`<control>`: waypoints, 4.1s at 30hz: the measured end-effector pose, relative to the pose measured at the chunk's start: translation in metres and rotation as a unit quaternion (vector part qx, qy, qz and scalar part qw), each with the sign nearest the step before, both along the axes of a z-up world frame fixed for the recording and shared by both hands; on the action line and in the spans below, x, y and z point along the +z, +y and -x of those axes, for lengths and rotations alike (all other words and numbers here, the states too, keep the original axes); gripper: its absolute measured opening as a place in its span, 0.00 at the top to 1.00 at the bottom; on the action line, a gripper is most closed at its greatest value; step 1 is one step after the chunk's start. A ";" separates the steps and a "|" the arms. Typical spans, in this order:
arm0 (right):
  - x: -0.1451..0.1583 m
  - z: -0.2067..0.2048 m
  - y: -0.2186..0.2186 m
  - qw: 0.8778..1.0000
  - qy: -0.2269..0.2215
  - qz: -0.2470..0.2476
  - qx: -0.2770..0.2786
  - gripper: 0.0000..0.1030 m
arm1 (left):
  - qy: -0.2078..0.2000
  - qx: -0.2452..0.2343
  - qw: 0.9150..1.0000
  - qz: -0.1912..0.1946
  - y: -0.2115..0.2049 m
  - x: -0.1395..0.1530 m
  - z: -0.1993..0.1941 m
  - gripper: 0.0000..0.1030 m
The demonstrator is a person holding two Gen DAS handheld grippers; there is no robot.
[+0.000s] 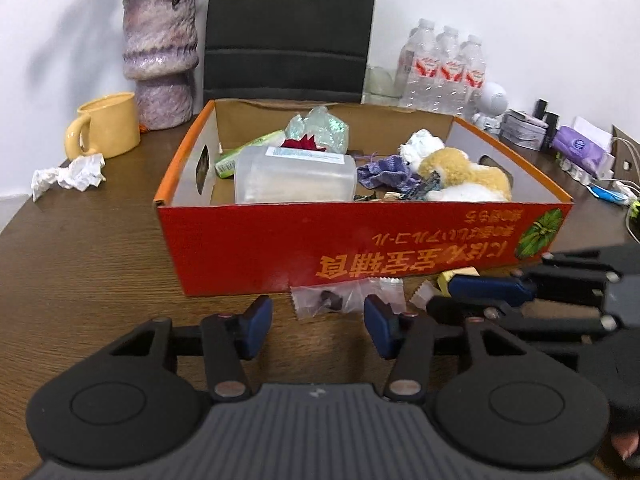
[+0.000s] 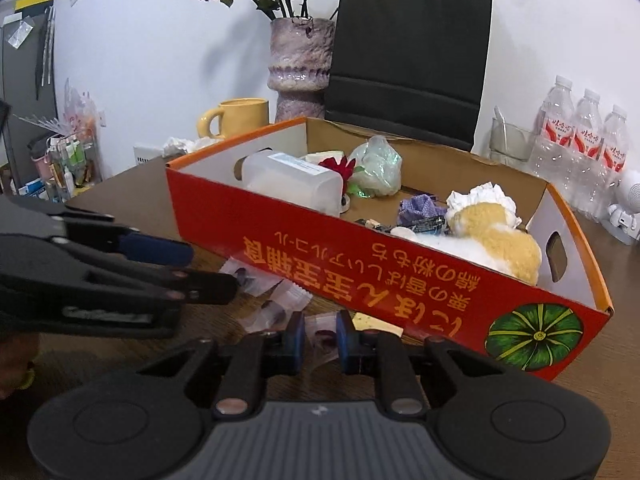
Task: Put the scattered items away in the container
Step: 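Grasp a clear wrapped candy with the left tool while the right grasps another, then drop both wrapped candies into the box and open both tools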
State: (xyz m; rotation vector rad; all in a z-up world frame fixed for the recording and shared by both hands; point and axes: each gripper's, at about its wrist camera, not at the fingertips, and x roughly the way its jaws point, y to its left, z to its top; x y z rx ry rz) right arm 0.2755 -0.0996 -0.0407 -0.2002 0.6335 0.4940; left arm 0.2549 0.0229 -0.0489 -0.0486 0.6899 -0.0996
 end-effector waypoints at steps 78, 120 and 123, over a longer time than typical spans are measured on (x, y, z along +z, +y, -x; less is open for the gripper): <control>0.044 -0.134 -0.021 0.987 0.013 -0.103 -0.119 0.85 | -0.092 0.013 0.995 0.029 -0.023 0.048 -0.104 0.93; 0.081 -0.028 -0.087 0.985 -0.065 -0.110 -0.117 0.09 | -0.187 0.066 0.980 -0.012 0.018 0.090 0.012 0.00; 0.071 -0.002 -0.093 0.988 -0.061 -0.090 -0.111 0.09 | -0.165 0.060 0.984 -0.017 0.018 0.080 0.032 0.00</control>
